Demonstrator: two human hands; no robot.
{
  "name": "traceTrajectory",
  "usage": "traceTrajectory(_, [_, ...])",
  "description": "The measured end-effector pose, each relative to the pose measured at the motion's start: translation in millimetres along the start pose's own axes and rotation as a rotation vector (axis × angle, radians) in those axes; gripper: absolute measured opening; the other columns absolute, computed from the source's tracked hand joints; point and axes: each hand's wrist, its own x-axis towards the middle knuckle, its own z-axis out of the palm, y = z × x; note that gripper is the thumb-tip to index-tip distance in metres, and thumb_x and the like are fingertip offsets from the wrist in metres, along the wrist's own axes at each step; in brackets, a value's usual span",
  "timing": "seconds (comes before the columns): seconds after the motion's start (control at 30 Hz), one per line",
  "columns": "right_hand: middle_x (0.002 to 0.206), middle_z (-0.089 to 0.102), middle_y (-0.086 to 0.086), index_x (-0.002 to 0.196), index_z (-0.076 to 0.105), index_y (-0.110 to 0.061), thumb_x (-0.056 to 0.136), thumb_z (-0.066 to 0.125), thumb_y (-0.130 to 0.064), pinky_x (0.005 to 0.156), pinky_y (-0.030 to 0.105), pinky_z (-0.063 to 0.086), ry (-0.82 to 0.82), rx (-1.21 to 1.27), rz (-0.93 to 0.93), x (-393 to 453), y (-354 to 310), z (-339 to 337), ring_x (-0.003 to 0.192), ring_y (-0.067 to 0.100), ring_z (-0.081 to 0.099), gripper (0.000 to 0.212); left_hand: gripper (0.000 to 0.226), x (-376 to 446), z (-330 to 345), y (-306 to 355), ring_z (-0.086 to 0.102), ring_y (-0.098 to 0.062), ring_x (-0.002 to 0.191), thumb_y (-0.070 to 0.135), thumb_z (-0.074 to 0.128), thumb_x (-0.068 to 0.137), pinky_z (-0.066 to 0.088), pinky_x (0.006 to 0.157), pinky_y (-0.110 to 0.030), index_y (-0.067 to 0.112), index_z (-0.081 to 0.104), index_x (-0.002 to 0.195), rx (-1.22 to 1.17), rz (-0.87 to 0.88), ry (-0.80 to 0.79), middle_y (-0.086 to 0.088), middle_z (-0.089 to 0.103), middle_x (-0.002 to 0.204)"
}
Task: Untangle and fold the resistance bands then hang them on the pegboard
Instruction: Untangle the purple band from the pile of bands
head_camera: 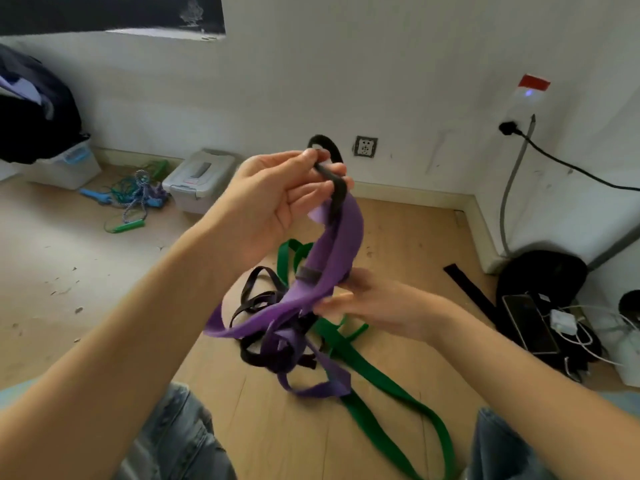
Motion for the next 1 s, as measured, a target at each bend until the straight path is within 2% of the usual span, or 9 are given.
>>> traceTrajectory(0.1, [0.105, 0.068, -0.001, 0.106, 0.063, -0.016, 0.084, 0.065, -0.019, 0.094, 0.037, 0.05, 0.243, 0.083, -0.022, 5, -5, 3, 0.098, 0.014, 0.064, 0.022, 0.02, 0, -5, 2, 0.07, -0.014, 0.067, 0.01, 0.044, 0.095, 0.055, 0.058, -0.015, -0.004, 0.058, 0.096, 0.119, -0.038, 0.128, -0.011, 0.072, 0.076])
traceTrajectory(0.2, [0.097, 0.069, 0.012, 0.102, 0.062, -0.002, 0.088, 0.06, -0.016, 0.067, 0.027, 0.056, 0.43, 0.178, -0.017, 1, -9, -6, 0.078, 0.018, 0.068, 0.021, 0.031, 4, -31, 3, 0.068, -0.019, 0.081, 0.028, 0.052, 0.092, 0.057, 0.078, -0.03, 0.0, 0.059, 0.1, 0.651, -0.087, 0.31, -0.014, 0.068, 0.093])
traceTrajectory(0.3, [0.083, 0.063, 0.016, 0.097, 0.061, 0.007, 0.088, 0.06, -0.017, 0.054, 0.027, 0.044, 0.596, 0.199, -0.118, -1, -16, -14, 0.066, 0.022, 0.056, 0.026, 0.072, -13, -28, -17, 0.066, -0.021, 0.098, 0.058, 0.066, 0.062, 0.05, 0.093, -0.038, 0.008, 0.057, 0.113, 0.794, -0.46, -0.065, -0.009, 0.069, 0.105])
traceTrajectory(0.37, [0.076, 0.06, 0.013, 0.093, 0.063, 0.005, 0.087, 0.061, -0.019, 0.048, 0.024, 0.04, 0.601, 0.201, -0.187, -2, -21, -17, 0.06, 0.02, 0.052, 0.025, 0.054, -19, -13, -40, 0.067, -0.019, 0.094, 0.046, 0.073, 0.067, 0.052, 0.089, -0.034, 0.012, 0.06, 0.107, 0.826, -0.493, -0.192, -0.006, 0.07, 0.101])
traceTrajectory(0.53, [0.066, 0.059, 0.006, 0.074, 0.062, -0.011, 0.09, 0.058, -0.024, 0.043, 0.019, 0.038, 0.718, 0.099, -0.129, -8, -18, -37, 0.052, 0.011, 0.052, 0.021, 0.029, -1, -15, -55, 0.068, -0.018, 0.08, 0.023, 0.07, 0.079, 0.057, 0.077, -0.033, 0.014, 0.062, 0.105, 0.883, -0.375, -0.097, -0.008, 0.071, 0.092])
traceTrajectory(0.63, [0.059, 0.057, 0.0, 0.068, 0.061, -0.013, 0.092, 0.055, -0.028, 0.061, 0.024, 0.043, 0.867, 0.159, 0.012, -17, -14, -56, 0.056, 0.011, 0.052, 0.029, 0.005, 5, -36, -34, 0.054, -0.004, 0.062, 0.018, 0.06, 0.085, 0.046, 0.056, -0.014, 0.02, 0.064, 0.087, 1.046, -0.155, 0.101, 0.004, 0.061, 0.072])
traceTrajectory(0.77, [0.054, 0.062, -0.007, 0.072, 0.064, -0.015, 0.093, 0.052, -0.033, 0.051, 0.019, 0.043, 0.77, 0.291, 0.0, -22, -18, -54, 0.054, 0.007, 0.057, 0.03, 0.024, 8, -64, -23, 0.055, -0.021, 0.085, 0.023, 0.053, 0.09, 0.049, 0.072, -0.032, 0.018, 0.059, 0.113, 1.493, -0.183, 0.273, -0.008, 0.054, 0.112])
traceTrajectory(0.9, [0.059, 0.066, -0.002, 0.076, 0.064, -0.009, 0.094, 0.049, -0.024, 0.038, 0.012, 0.039, 0.528, 0.585, -0.245, -12, -31, -37, 0.047, 0.004, 0.057, 0.028, 0.06, -14, -32, -59, 0.054, -0.003, 0.104, 0.041, 0.069, 0.076, 0.045, 0.077, -0.016, 0.025, 0.044, 0.129, 0.925, -0.44, -0.196, 0.011, 0.055, 0.119])
traceTrajectory(1.0, [0.059, 0.067, -0.002, 0.072, 0.067, -0.011, 0.094, 0.047, -0.023, 0.036, 0.012, 0.036, 0.485, 0.783, -0.367, -12, -36, -40, 0.044, 0.003, 0.055, 0.033, 0.055, -22, -14, -103, 0.058, -0.012, 0.103, 0.022, 0.068, 0.081, 0.05, 0.088, -0.028, 0.018, 0.039, 0.128, 0.937, -0.365, -0.137, 0.004, 0.058, 0.108])
